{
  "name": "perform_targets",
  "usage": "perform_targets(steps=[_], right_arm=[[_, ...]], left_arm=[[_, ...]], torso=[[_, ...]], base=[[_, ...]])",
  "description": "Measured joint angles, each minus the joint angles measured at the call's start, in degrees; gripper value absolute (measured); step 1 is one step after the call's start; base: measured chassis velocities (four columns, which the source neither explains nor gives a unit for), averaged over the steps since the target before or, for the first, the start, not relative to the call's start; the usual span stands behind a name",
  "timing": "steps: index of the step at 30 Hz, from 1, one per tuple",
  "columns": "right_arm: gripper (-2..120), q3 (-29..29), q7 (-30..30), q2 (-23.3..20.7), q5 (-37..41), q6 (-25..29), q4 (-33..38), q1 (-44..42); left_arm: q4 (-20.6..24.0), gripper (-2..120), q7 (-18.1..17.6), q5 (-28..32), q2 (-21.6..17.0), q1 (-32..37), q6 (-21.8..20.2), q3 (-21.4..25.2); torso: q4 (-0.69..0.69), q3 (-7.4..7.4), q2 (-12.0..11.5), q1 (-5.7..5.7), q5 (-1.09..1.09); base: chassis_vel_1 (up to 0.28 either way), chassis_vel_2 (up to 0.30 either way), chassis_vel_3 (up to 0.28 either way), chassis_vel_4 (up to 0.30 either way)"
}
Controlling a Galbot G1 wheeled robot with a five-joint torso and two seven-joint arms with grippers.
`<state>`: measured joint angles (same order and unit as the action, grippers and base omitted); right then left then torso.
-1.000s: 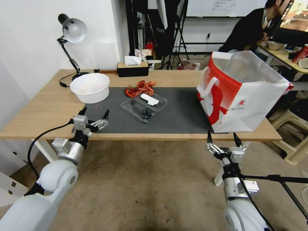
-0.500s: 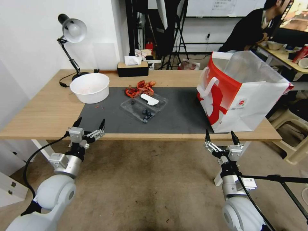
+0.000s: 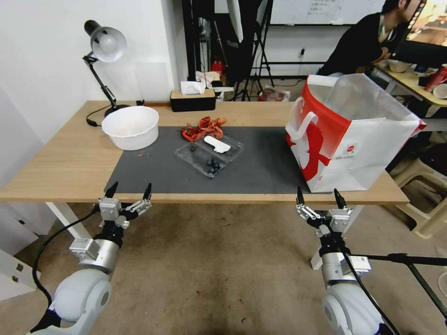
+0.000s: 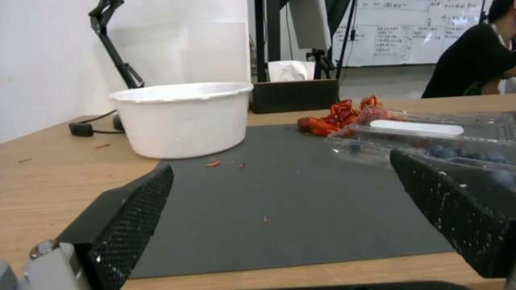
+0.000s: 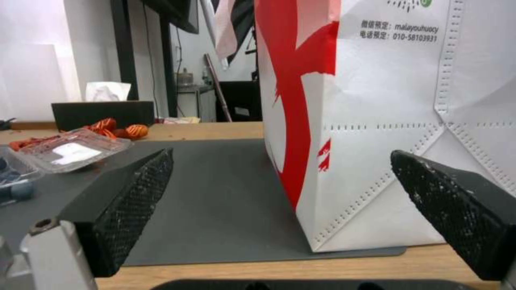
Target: Pick up the trash from the table and place it into the takeout bag.
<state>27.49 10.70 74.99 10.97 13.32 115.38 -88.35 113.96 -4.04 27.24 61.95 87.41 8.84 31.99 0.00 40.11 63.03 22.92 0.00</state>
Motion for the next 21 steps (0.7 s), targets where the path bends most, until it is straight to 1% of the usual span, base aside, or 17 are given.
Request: perform_targets(steps=[21], right_arm=[[100, -0.07, -0.33, 0.1, -0.19, 0.24, -0.38, 0.12]], left_arm=[[-0.31, 100, 0.05, -0.19, 0.04, 0.08, 0.53, -0.34]], torso=[[0.0, 0.0, 0.0, 0.01, 0.0]], base=[[0.0, 0.0, 0.0, 0.0]])
